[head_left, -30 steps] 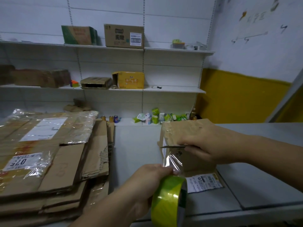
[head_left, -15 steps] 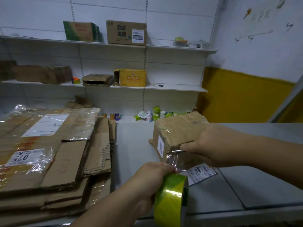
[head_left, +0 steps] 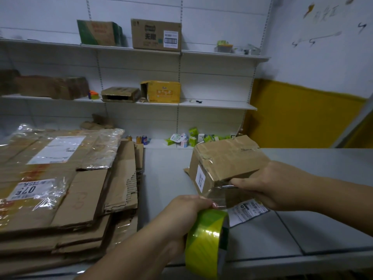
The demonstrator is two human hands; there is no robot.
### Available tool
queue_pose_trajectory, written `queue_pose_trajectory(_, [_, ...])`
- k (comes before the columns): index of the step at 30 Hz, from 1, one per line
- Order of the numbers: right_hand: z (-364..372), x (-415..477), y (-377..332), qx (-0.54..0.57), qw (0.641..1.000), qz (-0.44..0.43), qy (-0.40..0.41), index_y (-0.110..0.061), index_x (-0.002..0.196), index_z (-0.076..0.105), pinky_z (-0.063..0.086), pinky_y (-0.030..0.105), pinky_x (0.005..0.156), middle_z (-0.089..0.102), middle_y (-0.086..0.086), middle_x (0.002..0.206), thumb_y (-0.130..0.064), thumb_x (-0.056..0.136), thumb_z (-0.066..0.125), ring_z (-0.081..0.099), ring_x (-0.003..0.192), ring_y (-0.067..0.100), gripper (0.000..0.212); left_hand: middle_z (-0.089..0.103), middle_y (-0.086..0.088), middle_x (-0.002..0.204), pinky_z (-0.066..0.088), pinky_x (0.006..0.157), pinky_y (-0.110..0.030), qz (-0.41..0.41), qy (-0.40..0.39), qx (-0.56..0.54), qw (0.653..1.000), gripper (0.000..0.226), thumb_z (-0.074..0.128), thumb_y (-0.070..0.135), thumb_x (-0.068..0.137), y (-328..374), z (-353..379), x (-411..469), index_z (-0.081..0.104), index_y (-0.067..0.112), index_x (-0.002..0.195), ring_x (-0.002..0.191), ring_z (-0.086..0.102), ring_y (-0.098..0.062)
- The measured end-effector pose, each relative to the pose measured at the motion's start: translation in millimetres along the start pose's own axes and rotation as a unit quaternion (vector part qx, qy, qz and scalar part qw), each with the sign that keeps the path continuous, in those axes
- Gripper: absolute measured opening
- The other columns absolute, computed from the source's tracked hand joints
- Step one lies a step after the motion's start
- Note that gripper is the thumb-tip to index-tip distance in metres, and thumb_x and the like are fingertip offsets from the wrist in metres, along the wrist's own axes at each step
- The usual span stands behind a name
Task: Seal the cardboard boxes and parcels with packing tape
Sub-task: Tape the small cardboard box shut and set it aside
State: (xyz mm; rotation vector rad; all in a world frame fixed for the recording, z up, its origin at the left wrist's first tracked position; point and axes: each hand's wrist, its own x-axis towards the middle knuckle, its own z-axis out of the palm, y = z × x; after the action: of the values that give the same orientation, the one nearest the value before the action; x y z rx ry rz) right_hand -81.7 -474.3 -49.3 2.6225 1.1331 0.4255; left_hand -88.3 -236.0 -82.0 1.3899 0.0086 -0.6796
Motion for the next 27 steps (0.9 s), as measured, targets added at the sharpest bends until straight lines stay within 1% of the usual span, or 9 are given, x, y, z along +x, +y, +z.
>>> queue_pose_trajectory(3, [4,-3,-1,-0.042,0.999,-0.003,-0.013,-0.025,0.12,0.061,0.032,0.015,0.048,0.064,-0.008,0.064,-0.03,0.085,0.042,0.056,0.051,0.005,0.04,0.067,-0.013,0.071,0.05,0.054,-0.023,0.002,0.01,-0.004,1.0,0.012,0.061,0.009,0.086,1,1,1,0.071,0.008,0.078,0.059,0.063,-0.022])
queue_pose_trajectory(6, [12,-16,-2,-0.017,0.991,0.046,-0.124,-0.033,0.141,0.041,0.04,0.026,0.064,0.068,0.001,0.088,-0.032,0.099,0.036,0.06,0.075,0.015,0.043,0.066,-0.015,0.073,0.05,0.058,-0.025,0.004,0.016,-0.007,1.0,0.009,0.062,0.009,0.085,1,-2,1,0.07,0.005,0.086,0.06,0.063,-0.023])
queue_pose_trajectory(7, [9,-20,-4,0.02,0.991,0.056,-0.116,-0.035,0.139,0.045,0.039,0.023,0.061,0.068,-0.002,0.082,-0.034,0.098,0.038,0.059,0.069,0.01,0.041,0.067,-0.015,0.074,0.051,0.059,-0.026,0.002,0.009,-0.003,1.0,0.009,0.063,0.009,0.085,2,-3,1,0.07,0.005,0.088,0.061,0.064,-0.023])
queue_pose_trajectory(9, [3,-26,-2,0.082,0.994,0.068,-0.027,-0.034,0.127,0.057,0.034,0.014,0.048,0.062,-0.01,0.061,-0.034,0.092,0.045,0.053,0.052,0.003,0.037,0.069,-0.014,0.075,0.053,0.062,-0.027,-0.004,0.0,0.004,1.0,0.009,0.064,0.01,0.085,2,-3,1,0.071,0.005,0.088,0.063,0.066,-0.023])
queue_pose_trajectory(12, [-8,-11,-1,0.126,0.988,0.064,0.064,-0.03,0.123,0.061,0.037,0.012,0.045,0.064,-0.014,0.062,-0.031,0.089,0.046,0.053,0.052,0.001,0.037,0.071,-0.016,0.082,0.053,0.067,-0.03,-0.013,0.002,0.013,1.0,0.013,0.064,0.012,0.086,2,0,3,0.072,0.004,0.092,0.07,0.067,-0.026])
queue_pose_trajectory(15, [-7,16,-7,0.073,0.995,0.036,0.063,-0.029,0.121,0.062,0.047,0.024,0.047,0.07,-0.006,0.072,-0.032,0.089,0.043,0.061,0.055,0.01,0.037,0.07,-0.016,0.083,0.052,0.065,-0.029,-0.014,0.003,0.012,1.0,0.015,0.064,0.013,0.085,2,3,4,0.072,0.004,0.093,0.07,0.066,-0.025])
queue_pose_trajectory(18, [2,29,-14,0.028,0.998,0.025,0.042,-0.027,0.112,0.063,0.048,0.033,0.044,0.067,-0.002,0.065,-0.033,0.088,0.041,0.059,0.05,0.018,0.033,0.068,-0.015,0.079,0.05,0.059,-0.024,-0.005,-0.002,0.008,1.0,0.015,0.063,0.011,0.085,2,4,3,0.073,0.003,0.093,0.065,0.064,-0.023])
queue_pose_trajectory(22, [9,31,-15,-0.009,0.999,0.027,0.04,-0.025,0.098,0.063,0.047,0.034,0.041,0.062,-0.001,0.059,-0.034,0.088,0.038,0.055,0.045,0.021,0.029,0.067,-0.015,0.075,0.05,0.056,-0.023,0.008,-0.007,-0.004,1.0,0.011,0.062,0.008,0.086,0,6,2,0.071,0.003,0.088,0.061,0.063,-0.022])
queue_pose_trajectory(27, [17,23,-12,0.017,1.0,0.017,0.016,-0.024,0.1,0.067,0.043,0.025,0.038,0.062,-0.003,0.057,-0.033,0.086,0.04,0.057,0.044,0.016,0.032,0.067,-0.013,0.07,0.05,0.052,-0.02,0.017,-0.008,-0.009,1.0,0.009,0.063,0.006,0.084,0,6,0,0.072,0.003,0.083,0.055,0.063,-0.019])
